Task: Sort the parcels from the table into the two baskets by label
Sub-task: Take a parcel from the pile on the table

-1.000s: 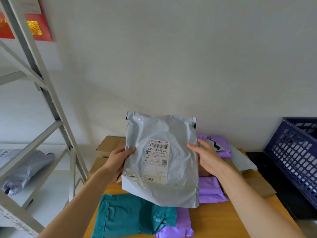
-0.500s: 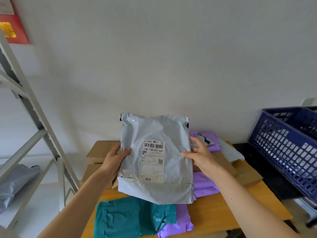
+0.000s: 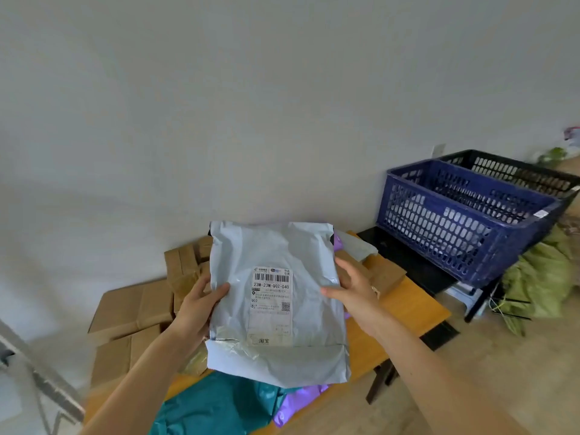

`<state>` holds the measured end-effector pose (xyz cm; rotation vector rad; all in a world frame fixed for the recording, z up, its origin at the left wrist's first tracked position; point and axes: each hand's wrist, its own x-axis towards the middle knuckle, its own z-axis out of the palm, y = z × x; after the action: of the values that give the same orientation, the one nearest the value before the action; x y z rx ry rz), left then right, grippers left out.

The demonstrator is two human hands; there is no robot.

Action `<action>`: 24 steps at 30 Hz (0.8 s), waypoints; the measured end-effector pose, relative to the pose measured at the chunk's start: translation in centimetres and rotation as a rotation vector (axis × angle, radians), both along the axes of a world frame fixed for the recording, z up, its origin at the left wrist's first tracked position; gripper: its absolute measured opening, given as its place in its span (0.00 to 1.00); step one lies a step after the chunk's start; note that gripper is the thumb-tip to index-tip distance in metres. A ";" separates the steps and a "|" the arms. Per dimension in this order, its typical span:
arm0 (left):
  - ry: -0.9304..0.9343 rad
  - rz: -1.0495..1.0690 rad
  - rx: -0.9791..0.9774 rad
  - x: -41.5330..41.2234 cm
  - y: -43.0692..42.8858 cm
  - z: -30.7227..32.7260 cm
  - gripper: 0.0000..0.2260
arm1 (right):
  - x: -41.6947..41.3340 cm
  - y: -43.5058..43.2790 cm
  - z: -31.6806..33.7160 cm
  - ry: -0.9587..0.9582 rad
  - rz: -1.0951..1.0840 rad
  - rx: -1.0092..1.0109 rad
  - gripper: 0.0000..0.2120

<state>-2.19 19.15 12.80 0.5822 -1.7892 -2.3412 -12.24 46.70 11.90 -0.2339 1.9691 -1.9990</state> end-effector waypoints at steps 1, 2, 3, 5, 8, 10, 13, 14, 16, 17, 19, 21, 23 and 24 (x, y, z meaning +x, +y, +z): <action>0.000 -0.023 -0.005 -0.3 0.6 0.1 0.13 | 0.3 0.8 0.1 0.005 -0.022 -0.001 0.33; -0.007 -0.043 -0.009 -0.7 1.3 0.0 0.12 | 0.5 1.6 0.0 0.002 -0.044 0.000 0.34; -0.014 -0.058 -0.013 -1.0 1.9 0.0 0.11 | 0.8 2.5 -0.2 0.002 -0.059 0.006 0.35; -0.020 -0.072 -0.023 -1.8 3.1 -0.4 0.11 | 1.3 4.2 -0.4 -0.001 -0.099 0.028 0.35; -0.031 -0.109 -0.019 -3.0 5.6 -0.8 0.12 | 1.9 6.8 -0.9 -0.016 -0.184 0.053 0.34; -0.037 -0.143 -0.010 -3.7 7.7 -1.0 0.10 | 2.4 8.7 -1.0 -0.013 -0.236 0.061 0.36; -0.037 -0.196 -0.037 -4.8 10.7 -1.6 0.07 | 3.1 11.9 -1.3 -0.013 -0.314 0.038 0.36; -0.040 -0.213 -0.050 -5.3 11.6 -1.8 0.08 | 3.4 13.0 -1.2 -0.004 -0.330 0.034 0.33; -0.046 -0.252 -0.069 -6.2 13.8 -2.0 0.10 | 3.7 15.3 -1.2 0.022 -0.362 0.049 0.29; -0.049 -0.266 -0.080 -6.7 14.9 -2.1 0.11 | 3.7 16.5 -1.3 0.022 -0.383 0.060 0.29; -0.041 -0.291 -0.117 -7.7 17.6 -2.1 0.11 | 3.5 19.2 -1.7 0.005 -0.437 0.059 0.32; -0.028 -0.314 -0.172 -8.7 20.6 -2.2 0.09 | 3.2 22.0 -2.0 -0.002 -0.472 0.054 0.35; -0.024 -0.327 -0.213 -9.8 23.7 -2.1 0.07 | 2.9 25.1 -2.1 0.010 -0.497 0.069 0.36; -0.019 -0.339 -0.223 -10.2 25.5 -2.0 0.07 | 2.6 26.7 -2.2 0.021 -0.506 0.070 0.35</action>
<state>-12.43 44.66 10.80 0.2886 -2.2728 -2.2859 -9.65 73.41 9.68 0.2920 2.2759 -2.2116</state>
